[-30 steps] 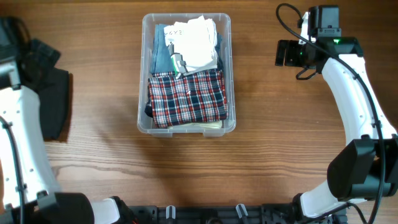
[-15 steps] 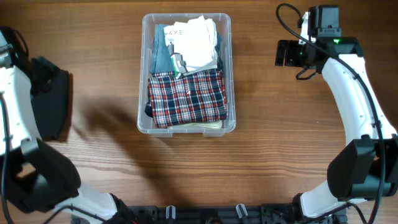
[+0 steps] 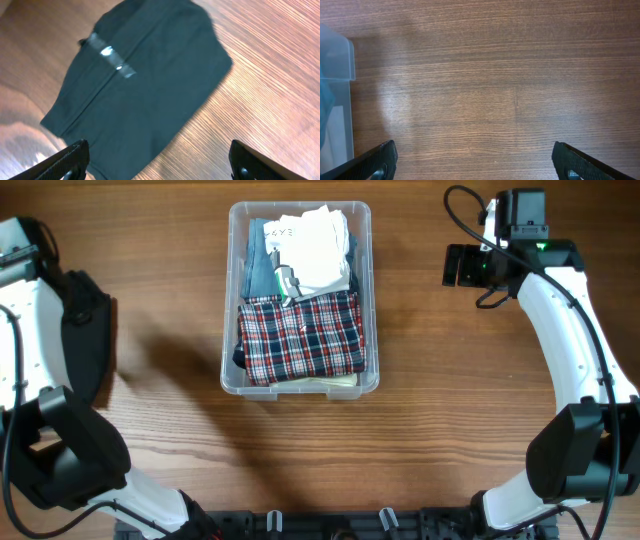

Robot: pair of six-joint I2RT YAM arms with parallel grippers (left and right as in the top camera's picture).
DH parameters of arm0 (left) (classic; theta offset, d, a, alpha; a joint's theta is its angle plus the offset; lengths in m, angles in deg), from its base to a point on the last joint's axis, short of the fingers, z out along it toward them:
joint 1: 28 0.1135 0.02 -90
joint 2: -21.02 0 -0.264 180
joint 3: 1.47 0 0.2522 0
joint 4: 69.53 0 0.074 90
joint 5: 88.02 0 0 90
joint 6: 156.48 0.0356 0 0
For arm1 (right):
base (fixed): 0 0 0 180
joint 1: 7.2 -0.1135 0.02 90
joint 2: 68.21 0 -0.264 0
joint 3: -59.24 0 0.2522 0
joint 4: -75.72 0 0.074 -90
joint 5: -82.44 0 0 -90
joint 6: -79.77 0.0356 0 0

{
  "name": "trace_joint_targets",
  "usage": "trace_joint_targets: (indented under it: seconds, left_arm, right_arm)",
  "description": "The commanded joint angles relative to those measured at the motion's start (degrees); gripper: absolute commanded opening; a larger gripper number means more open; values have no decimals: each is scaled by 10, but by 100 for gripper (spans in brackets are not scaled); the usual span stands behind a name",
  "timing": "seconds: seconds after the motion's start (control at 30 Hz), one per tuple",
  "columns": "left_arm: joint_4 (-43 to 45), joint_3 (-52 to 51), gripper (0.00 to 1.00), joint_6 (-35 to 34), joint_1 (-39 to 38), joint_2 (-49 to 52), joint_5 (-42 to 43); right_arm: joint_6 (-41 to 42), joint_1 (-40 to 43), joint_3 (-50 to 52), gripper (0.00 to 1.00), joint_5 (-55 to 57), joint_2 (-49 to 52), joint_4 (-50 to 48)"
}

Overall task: Pack container
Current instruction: 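Move the left gripper back left over the black garment, then lower the left gripper and grasp the black garment's edge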

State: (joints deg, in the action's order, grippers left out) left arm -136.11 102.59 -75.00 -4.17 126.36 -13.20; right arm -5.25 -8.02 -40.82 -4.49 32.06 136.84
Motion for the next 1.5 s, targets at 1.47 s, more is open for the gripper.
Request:
trace_joint_targets:
  seconds: [1.47]
  left_arm:
    - [165, -147, 100, 268, -8, 92, -26]
  right_arm:
    - [10, 0, -10, 100, 6, -13, -2]
